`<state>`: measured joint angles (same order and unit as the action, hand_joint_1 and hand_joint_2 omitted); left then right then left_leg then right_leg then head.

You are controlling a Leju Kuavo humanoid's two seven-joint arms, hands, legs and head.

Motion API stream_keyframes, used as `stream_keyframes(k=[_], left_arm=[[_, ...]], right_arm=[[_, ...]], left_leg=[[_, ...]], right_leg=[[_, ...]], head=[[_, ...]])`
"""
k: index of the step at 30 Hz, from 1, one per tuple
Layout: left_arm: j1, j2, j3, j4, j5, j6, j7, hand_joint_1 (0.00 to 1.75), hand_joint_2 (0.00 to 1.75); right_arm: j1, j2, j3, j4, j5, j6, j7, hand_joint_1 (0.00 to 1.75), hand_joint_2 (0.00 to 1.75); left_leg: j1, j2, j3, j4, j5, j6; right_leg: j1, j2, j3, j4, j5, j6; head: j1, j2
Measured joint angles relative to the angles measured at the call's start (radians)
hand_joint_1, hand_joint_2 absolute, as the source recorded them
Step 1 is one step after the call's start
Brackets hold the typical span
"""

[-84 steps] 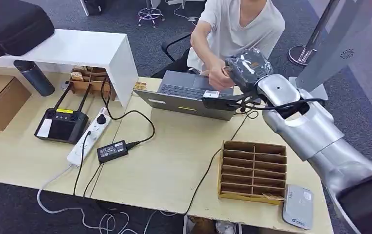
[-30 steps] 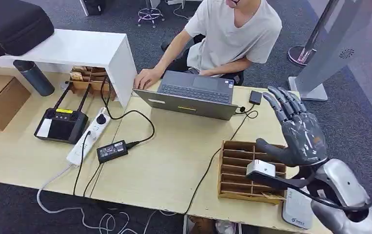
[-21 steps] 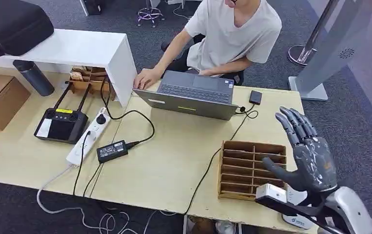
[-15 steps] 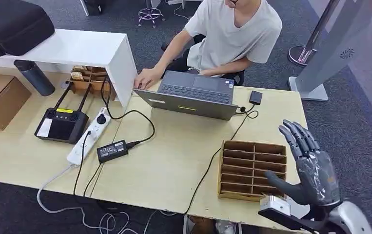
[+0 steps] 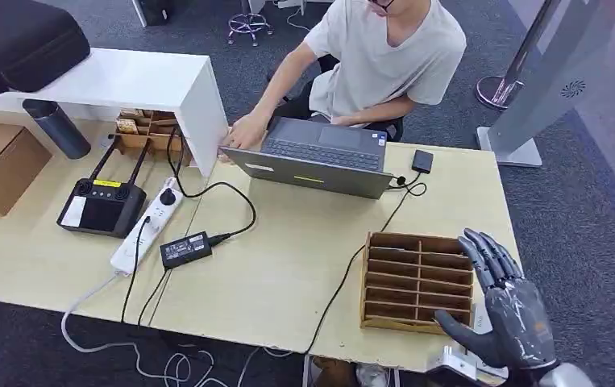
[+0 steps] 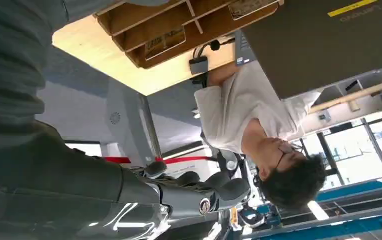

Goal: Pass the card to the sensor for recognition and then transmit it.

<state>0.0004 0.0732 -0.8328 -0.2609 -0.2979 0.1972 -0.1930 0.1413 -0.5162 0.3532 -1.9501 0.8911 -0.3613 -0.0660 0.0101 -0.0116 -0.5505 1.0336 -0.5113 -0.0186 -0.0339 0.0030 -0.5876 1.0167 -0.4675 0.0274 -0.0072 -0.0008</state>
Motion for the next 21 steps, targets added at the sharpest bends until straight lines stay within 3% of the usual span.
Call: stream_keyframes(k=[6, 21], left_arm=[[0.000, 0.000, 0.003, 0.000, 0.000, 0.003, 0.005, 0.00, 1.75], [-0.001, 0.001, 0.003, 0.000, 0.000, 0.003, 0.035, 0.00, 1.75]], right_arm=[[0.033, 0.012, -0.006, 0.013, -0.003, 0.002, 0.003, 0.00, 1.75], [0.084, 0.014, -0.006, 0.205, -0.032, -0.065, 0.032, 0.00, 1.75]], left_leg=[[0.000, 0.000, 0.000, 0.000, 0.000, 0.000], [0.000, 0.000, 0.000, 0.000, 0.000, 0.000]], right_leg=[[0.000, 0.000, 0.000, 0.000, 0.000, 0.000], [0.000, 0.000, 0.000, 0.000, 0.000, 0.000]], head=[[0.000, 0.000], [0.000, 0.000]])
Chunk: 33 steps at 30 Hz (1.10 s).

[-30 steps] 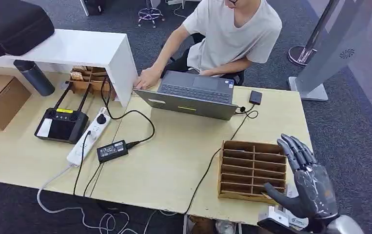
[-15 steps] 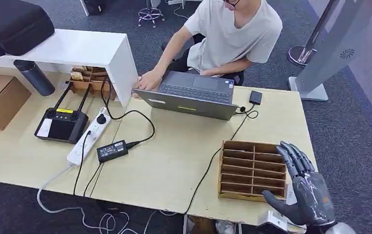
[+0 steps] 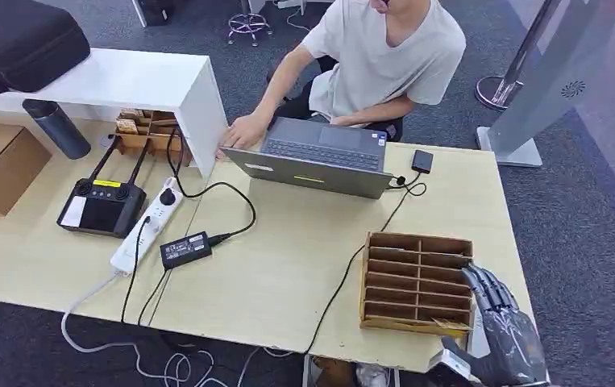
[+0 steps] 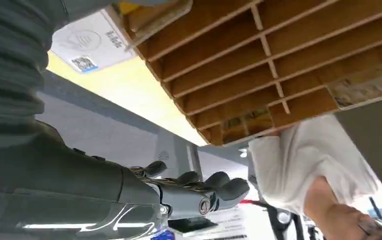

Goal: Pass the card to the sensor for recognition and then transmit it.

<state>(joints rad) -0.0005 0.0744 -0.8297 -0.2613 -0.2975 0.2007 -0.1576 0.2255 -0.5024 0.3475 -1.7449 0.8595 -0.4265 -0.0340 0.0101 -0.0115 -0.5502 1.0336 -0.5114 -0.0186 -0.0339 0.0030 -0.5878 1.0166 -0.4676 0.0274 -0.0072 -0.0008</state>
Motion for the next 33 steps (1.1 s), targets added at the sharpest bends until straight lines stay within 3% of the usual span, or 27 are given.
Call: stream_keyframes(k=[11, 33], left_arm=[[0.001, 0.001, 0.000, -0.003, 0.000, 0.002, 0.005, 0.00, 1.75], [0.002, 0.002, 0.000, -0.006, 0.000, 0.008, 0.008, 0.00, 1.75]], right_arm=[[0.021, 0.000, 0.009, 0.050, -0.022, -0.026, 0.024, 0.00, 1.75], [0.019, 0.023, 0.039, 0.098, -0.016, -0.100, 0.001, 0.00, 1.75]], left_leg=[[0.000, 0.000, 0.000, 0.000, 0.000, 0.000], [0.000, 0.000, 0.000, 0.000, 0.000, 0.000]], right_leg=[[0.000, 0.000, 0.000, 0.000, 0.000, 0.000], [0.000, 0.000, 0.000, 0.000, 0.000, 0.000]], head=[[0.000, 0.000], [0.000, 0.000]])
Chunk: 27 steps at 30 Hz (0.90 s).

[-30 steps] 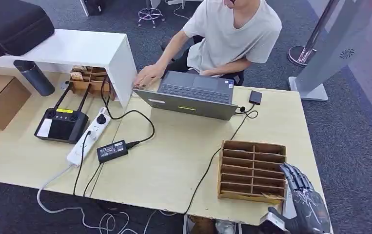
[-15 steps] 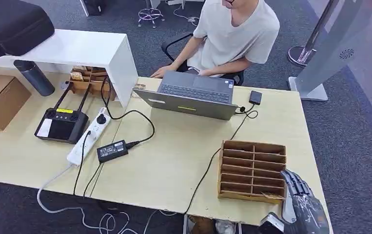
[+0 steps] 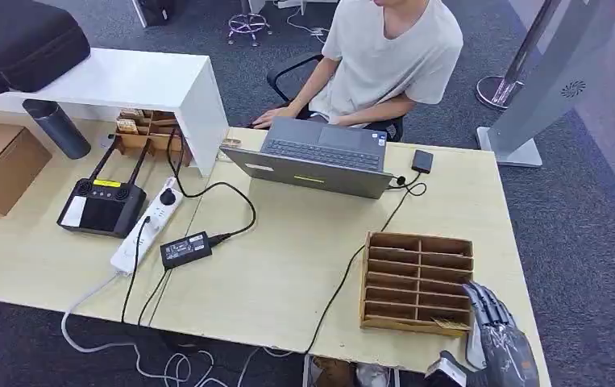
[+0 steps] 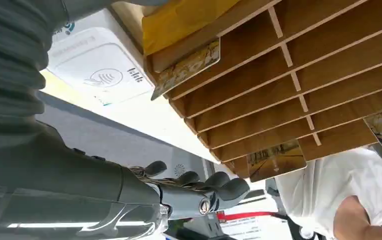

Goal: Pass the card to the sensor for recognition and then transmit it.

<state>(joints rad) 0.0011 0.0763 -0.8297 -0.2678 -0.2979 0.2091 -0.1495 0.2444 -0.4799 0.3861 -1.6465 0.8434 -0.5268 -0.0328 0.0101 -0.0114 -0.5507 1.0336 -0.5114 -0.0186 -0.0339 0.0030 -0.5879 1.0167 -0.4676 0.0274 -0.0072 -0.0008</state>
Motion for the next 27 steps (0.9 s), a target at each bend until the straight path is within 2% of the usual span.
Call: stream_keyframes(k=[14, 27], left_arm=[[0.000, 0.001, 0.000, -0.002, 0.000, 0.000, 0.001, 0.00, 1.75], [-0.004, 0.001, -0.011, -0.008, 0.000, -0.003, 0.012, 0.00, 1.75]], right_arm=[[-0.003, 0.008, 0.016, 0.009, -0.006, 0.000, -0.009, 0.00, 1.75], [-0.055, 0.024, 0.076, 0.042, -0.036, 0.000, -0.033, 0.00, 1.75]], left_leg=[[0.000, 0.000, 0.000, 0.000, 0.000, 0.000], [0.000, 0.000, 0.000, 0.000, 0.000, 0.000]], right_leg=[[0.000, 0.000, 0.000, 0.000, 0.000, 0.000], [0.000, 0.000, 0.000, 0.000, 0.000, 0.000]], head=[[0.000, 0.000], [0.000, 0.000]])
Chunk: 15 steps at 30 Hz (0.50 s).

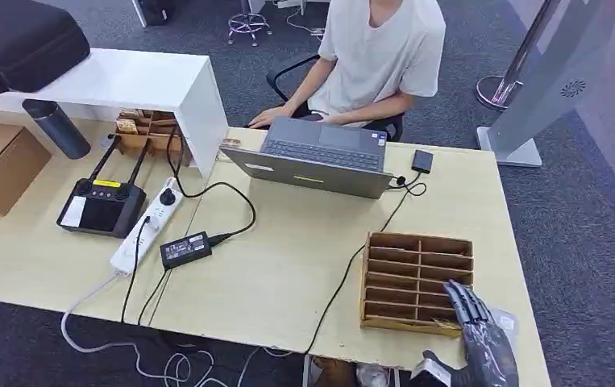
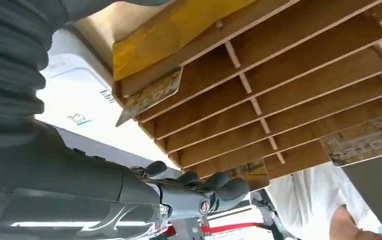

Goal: Pass the card to the sensor for recognition and then transmit it.

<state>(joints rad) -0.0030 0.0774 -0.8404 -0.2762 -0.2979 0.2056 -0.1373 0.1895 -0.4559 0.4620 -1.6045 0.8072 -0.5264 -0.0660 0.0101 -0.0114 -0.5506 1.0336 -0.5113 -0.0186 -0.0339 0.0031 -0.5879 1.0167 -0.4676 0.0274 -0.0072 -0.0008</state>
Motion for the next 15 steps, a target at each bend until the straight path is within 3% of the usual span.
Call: stream_keyframes(k=[15], left_arm=[[-0.002, 0.000, -0.009, -0.004, 0.000, -0.003, 0.000, 0.00, 1.75]], right_arm=[[-0.020, 0.013, 0.048, 0.029, -0.024, 0.000, -0.011, 0.00, 1.75]], left_leg=[[0.000, 0.000, 0.000, 0.000, 0.000, 0.000]], right_leg=[[0.000, 0.000, 0.000, 0.000, 0.000, 0.000]], head=[[0.000, 0.000]])
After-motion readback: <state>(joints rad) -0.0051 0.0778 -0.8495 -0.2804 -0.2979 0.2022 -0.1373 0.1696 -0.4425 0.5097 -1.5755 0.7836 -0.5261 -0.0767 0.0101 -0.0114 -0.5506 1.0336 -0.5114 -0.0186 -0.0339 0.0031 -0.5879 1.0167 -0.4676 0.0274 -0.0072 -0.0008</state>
